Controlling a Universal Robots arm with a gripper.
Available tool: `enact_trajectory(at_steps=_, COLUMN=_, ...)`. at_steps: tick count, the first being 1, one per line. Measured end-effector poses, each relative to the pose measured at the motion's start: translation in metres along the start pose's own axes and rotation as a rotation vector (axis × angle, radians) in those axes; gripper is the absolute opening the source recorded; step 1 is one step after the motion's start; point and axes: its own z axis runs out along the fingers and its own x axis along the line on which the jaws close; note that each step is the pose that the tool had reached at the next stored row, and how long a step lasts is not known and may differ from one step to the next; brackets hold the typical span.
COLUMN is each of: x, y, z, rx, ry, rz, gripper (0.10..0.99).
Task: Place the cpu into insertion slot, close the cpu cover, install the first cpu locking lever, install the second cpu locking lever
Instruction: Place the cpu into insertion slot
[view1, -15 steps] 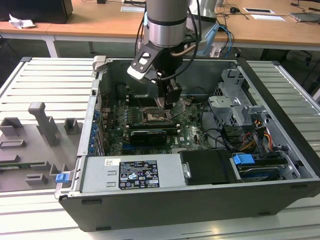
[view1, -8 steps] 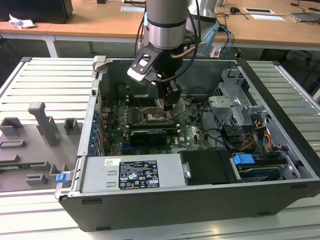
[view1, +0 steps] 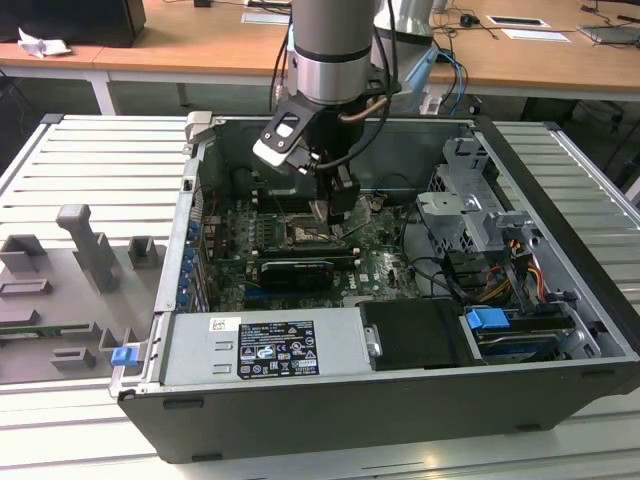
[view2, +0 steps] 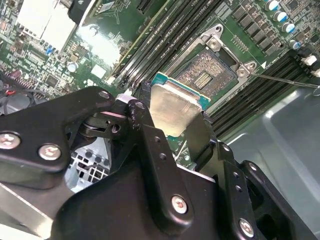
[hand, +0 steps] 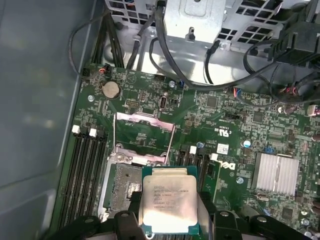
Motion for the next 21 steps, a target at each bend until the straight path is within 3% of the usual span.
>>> enact_trajectory(at_steps=2, x=0.0020, y=-0.0001, z=0.0033, rx=0.000, ry=0.0000, rz=0.003, gripper=0.525)
enact_trajectory(at_steps=4, x=0.0052, y=-0.0062, z=0.0143, rx=0.000, ry=-0.0017, rz=0.023, gripper=0.525)
enact_trajectory(at_steps=5, x=0.0105, y=-0.0067, z=0.0220, rx=-0.001, ry=-0.0042, rz=0.050, gripper=0.525)
enact_trajectory(at_steps=7, x=0.0241, y=-0.0056, z=0.0287, rx=-0.001, ry=-0.0040, rz=0.050, gripper=0.525)
enact_trajectory(at_steps=14, x=0.0277, y=-0.0103, z=0.0411, rx=-0.002, ry=-0.0076, rz=0.092, gripper=0.525)
enact_trajectory(at_steps=18, x=0.0346, y=-0.0219, z=0.0476, rx=-0.002, ry=-0.0088, rz=0.107, gripper=0.525)
enact_trajectory(at_steps=21, x=0.0365, y=-0.0223, z=0.0560, rx=-0.002, ry=-0.0127, rz=0.152, gripper=0.525)
